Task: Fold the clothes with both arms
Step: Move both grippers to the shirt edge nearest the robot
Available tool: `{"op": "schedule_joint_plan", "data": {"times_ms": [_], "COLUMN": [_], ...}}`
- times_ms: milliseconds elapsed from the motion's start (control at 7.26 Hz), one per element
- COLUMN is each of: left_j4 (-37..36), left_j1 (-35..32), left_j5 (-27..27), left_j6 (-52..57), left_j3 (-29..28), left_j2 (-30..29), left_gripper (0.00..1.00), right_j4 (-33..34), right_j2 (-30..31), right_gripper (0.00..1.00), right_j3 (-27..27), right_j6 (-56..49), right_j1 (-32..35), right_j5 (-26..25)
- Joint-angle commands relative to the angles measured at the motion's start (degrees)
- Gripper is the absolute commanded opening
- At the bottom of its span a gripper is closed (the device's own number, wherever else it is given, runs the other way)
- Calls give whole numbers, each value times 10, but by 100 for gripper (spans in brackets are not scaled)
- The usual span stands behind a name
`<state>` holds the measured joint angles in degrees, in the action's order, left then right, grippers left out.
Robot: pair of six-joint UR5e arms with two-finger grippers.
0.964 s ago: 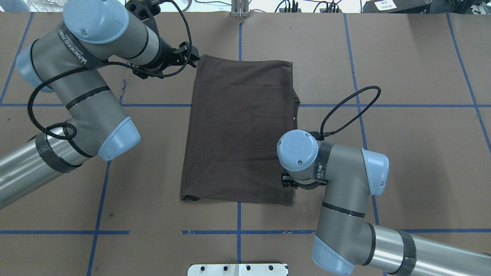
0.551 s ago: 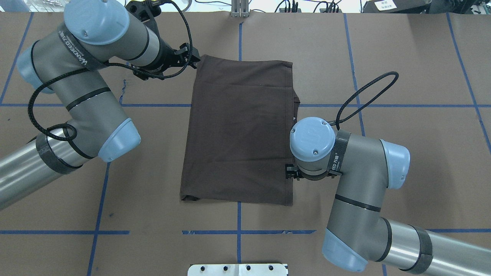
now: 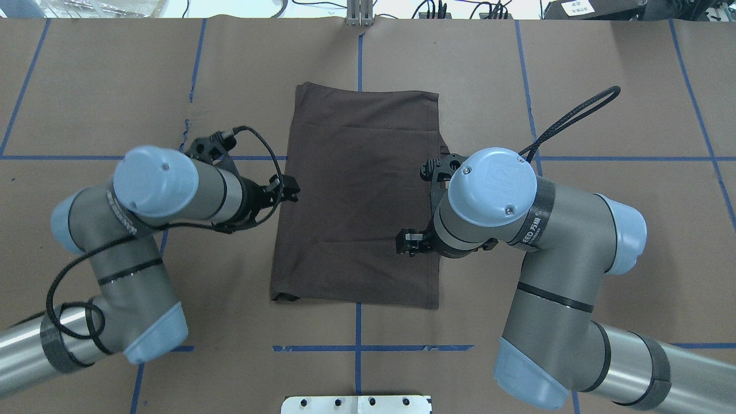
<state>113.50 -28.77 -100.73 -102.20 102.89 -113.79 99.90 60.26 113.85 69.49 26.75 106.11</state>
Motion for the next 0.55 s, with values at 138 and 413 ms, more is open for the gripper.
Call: {"op": "schedule_joint_plan", "data": {"times_ms": [138,413], "left_j4": [-61,-89], "left_j1": [89,89], "left_j5": [62,63], "left_j6": [-96,-96], "left_j3": [25,37], "left_j2": [15,14], "left_gripper": [99,95], "right_j4": [-40,-40], "right_j2": [0,-1], "right_gripper": [100,100], "right_j3": [6,6], "right_j6": [17,17], "right_j1": [10,17], "right_j5": [18,25]}}
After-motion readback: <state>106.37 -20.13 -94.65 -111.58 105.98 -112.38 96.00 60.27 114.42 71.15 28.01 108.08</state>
